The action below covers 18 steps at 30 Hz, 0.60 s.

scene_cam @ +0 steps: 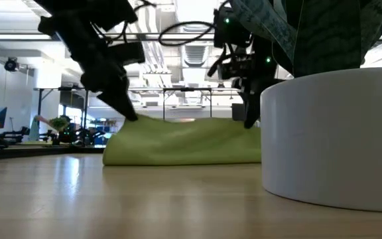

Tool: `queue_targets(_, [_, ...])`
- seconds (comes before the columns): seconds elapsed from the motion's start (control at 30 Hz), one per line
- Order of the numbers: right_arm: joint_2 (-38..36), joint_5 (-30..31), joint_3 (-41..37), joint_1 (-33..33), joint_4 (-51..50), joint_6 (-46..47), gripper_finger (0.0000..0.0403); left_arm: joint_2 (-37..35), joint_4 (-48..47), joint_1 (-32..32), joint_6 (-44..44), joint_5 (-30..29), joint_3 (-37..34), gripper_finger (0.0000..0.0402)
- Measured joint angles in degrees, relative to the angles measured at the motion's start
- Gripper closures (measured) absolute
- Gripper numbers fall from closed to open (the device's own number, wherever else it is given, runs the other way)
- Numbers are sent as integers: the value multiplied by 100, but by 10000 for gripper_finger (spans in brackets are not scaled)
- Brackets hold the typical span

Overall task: Fold microfiber towels
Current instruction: Fold the light green microfiber cloth

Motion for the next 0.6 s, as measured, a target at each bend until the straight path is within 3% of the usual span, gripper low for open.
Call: queue_targets(0.6, [315,1,-197,-450,994,-437,394,21,-346,416,56,129,-6,401])
